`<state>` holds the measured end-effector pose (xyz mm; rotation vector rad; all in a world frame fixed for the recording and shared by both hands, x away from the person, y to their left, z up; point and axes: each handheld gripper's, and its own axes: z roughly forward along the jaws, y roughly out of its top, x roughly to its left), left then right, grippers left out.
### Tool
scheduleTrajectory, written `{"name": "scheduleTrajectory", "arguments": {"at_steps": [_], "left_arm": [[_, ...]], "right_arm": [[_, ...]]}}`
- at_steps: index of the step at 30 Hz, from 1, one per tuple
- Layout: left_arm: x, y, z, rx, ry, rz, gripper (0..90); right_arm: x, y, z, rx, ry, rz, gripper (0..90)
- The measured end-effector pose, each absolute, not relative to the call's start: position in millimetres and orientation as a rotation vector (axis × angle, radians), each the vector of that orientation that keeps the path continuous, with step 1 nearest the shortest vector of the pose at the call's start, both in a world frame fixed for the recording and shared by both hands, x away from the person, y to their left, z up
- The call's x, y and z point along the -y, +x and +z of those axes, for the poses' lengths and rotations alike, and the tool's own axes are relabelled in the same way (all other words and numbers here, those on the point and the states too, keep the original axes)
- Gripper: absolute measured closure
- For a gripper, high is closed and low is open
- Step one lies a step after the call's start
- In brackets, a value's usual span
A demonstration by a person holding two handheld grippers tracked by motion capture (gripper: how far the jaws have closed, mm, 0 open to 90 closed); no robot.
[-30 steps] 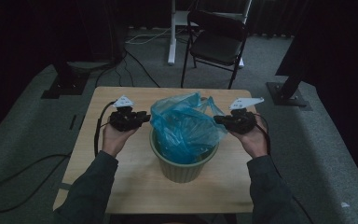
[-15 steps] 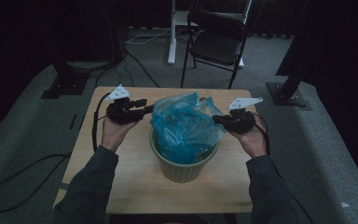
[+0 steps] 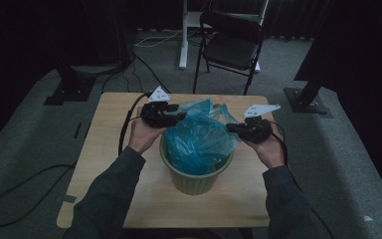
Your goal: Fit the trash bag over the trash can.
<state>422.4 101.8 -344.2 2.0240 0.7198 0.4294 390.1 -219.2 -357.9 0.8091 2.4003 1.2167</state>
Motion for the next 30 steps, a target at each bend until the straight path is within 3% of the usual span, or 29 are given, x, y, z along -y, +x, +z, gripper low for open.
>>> {"name": "scheduleTrajectory", "arguments": {"at_steps": [7, 30], "left_arm": [[-94.6, 415.1, -346.1, -0.699, 2.052, 0.406, 89.5], [-143.7, 349.2, -363.9, -0.674, 1.968, 0.323, 89.8]], "right_arm": [[219.2, 387.4, -357.1, -2.403, 0.794, 1.22, 89.7], [216.8, 356.6, -355.8, -2.468, 0.687, 1.259, 88.8]]}}
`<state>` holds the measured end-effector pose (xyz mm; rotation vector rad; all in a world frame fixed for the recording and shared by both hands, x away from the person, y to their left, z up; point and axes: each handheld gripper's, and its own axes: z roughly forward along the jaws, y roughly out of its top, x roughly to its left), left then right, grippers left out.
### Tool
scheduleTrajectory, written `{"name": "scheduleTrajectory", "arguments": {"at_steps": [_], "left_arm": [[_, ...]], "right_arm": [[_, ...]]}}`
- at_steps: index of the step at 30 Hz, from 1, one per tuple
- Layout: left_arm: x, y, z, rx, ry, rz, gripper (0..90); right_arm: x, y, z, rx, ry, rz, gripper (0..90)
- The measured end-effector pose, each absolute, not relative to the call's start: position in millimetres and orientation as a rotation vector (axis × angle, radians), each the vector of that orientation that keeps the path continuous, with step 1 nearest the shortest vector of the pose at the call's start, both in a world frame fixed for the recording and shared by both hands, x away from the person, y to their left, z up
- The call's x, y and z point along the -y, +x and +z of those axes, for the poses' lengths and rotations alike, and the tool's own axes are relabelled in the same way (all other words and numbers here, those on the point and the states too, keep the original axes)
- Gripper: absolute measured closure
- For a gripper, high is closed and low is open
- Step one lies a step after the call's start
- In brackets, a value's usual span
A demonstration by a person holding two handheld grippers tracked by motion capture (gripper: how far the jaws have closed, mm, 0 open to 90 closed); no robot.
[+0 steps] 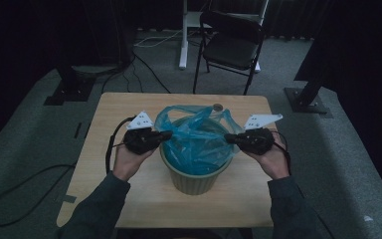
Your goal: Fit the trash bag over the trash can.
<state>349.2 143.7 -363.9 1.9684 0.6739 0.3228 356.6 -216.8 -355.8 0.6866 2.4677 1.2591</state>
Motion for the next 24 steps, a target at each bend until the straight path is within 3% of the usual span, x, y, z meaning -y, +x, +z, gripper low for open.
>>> {"name": "scheduleTrajectory", "arguments": {"at_steps": [5, 13, 15, 18, 24], "left_arm": [[-148.6, 340.1, -368.2, -0.676, 1.973, 0.322, 89.8], [-151.4, 338.8, -373.2, -0.686, 1.966, 0.303, 89.8], [-151.9, 337.0, -374.0, -0.681, 1.965, 0.299, 89.7], [-153.6, 333.6, -374.5, -0.676, 1.971, 0.295, 89.7], [-160.9, 324.5, -374.8, -0.663, 1.958, 0.272, 89.0]], "right_arm": [[214.7, 352.5, -354.1, -2.482, 0.663, 1.255, 84.0], [215.0, 356.5, -354.4, -2.453, 0.69, 1.249, 61.3], [215.3, 357.0, -356.3, -2.461, 0.697, 1.243, 64.1], [216.9, 354.5, -358.7, -2.472, 0.691, 1.238, 78.3], [223.2, 344.7, -357.6, -2.467, 0.676, 1.258, 87.7]]}}
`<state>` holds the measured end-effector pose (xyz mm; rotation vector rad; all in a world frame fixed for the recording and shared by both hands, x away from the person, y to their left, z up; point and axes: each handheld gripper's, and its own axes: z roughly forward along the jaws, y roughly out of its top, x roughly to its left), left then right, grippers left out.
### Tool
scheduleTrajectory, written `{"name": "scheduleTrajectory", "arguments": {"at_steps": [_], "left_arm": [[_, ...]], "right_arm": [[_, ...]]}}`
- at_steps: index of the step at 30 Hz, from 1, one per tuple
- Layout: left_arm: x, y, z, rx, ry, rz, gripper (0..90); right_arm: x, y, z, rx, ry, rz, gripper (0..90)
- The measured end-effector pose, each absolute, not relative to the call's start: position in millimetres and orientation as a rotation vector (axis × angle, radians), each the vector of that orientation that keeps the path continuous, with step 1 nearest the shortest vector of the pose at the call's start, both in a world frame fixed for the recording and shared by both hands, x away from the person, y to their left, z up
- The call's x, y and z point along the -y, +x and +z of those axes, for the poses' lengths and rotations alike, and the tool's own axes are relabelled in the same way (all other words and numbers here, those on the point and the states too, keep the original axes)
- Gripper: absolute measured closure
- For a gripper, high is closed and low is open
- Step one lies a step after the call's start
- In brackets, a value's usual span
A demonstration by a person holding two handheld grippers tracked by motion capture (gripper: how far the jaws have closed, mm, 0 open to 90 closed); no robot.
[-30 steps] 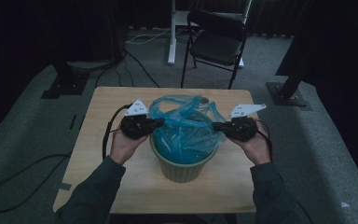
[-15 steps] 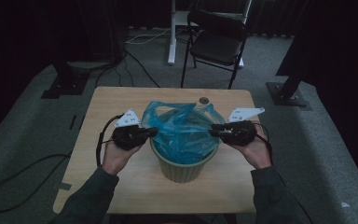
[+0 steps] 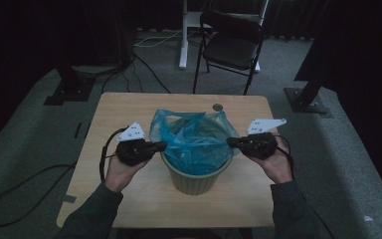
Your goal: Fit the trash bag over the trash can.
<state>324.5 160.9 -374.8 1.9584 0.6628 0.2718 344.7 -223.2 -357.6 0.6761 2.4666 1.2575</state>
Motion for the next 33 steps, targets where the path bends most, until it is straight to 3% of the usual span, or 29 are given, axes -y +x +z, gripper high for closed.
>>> {"name": "scheduleTrajectory", "arguments": {"at_steps": [14, 28, 33], "left_arm": [[-176.1, 307.2, -387.4, -0.694, 1.97, 0.241, 84.0], [-169.1, 347.0, -384.1, -0.763, 1.958, 0.319, 83.3], [-167.4, 352.8, -365.4, -0.763, 1.92, 0.365, 75.7]], "right_arm": [[239.9, 326.4, -362.6, -2.484, 0.7, 1.275, 88.6], [239.7, 328.2, -365.4, -2.465, 0.719, 1.307, 88.7], [238.5, 328.0, -365.1, -2.467, 0.715, 1.302, 88.7]]}}
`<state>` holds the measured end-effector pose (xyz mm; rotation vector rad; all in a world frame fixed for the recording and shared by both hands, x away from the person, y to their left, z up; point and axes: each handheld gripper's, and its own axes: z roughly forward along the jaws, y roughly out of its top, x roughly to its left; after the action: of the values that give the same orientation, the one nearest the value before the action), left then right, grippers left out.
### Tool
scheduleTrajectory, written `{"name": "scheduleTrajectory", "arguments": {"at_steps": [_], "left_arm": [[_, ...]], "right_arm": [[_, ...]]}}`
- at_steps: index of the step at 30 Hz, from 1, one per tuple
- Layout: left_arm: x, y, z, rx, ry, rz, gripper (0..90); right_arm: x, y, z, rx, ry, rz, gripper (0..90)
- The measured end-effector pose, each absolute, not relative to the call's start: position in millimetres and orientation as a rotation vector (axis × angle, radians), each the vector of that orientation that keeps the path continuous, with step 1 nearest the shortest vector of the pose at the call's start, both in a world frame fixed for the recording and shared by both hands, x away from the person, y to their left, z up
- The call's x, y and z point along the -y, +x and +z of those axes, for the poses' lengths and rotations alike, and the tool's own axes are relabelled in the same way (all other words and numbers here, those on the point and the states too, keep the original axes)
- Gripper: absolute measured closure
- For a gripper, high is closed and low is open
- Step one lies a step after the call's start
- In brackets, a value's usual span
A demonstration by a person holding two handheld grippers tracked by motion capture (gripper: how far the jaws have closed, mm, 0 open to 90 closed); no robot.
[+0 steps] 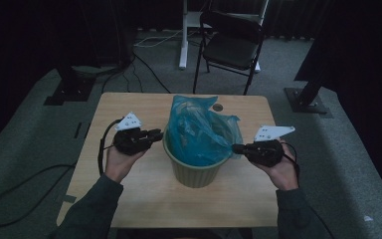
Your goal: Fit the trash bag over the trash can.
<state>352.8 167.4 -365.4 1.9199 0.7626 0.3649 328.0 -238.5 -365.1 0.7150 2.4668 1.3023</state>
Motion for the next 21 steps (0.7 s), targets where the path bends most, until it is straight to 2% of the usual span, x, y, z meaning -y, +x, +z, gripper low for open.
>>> {"name": "scheduleTrajectory", "arguments": {"at_steps": [12, 15, 17, 19, 21], "left_arm": [[-134.7, 375.0, -322.4, -0.725, 1.91, 0.482, 53.6], [-126.4, 385.2, -321.2, -0.75, 1.923, 0.504, 52.5], [-123.3, 390.6, -323.4, -0.77, 1.935, 0.5, 61.0], [-123.5, 393.3, -326.9, -0.785, 1.938, 0.474, 76.2], [-125.6, 391.5, -330.3, -0.793, 1.944, 0.469, 86.9]], "right_arm": [[237.4, 328.3, -363.1, -2.464, 0.709, 1.304, 88.1], [237.0, 328.2, -362.9, -2.461, 0.705, 1.308, 88.0], [236.9, 327.7, -363.0, -2.463, 0.699, 1.31, 88.0], [236.5, 326.4, -363.1, -2.468, 0.69, 1.307, 88.0], [236.5, 324.9, -363.0, -2.47, 0.687, 1.309, 88.0]]}}
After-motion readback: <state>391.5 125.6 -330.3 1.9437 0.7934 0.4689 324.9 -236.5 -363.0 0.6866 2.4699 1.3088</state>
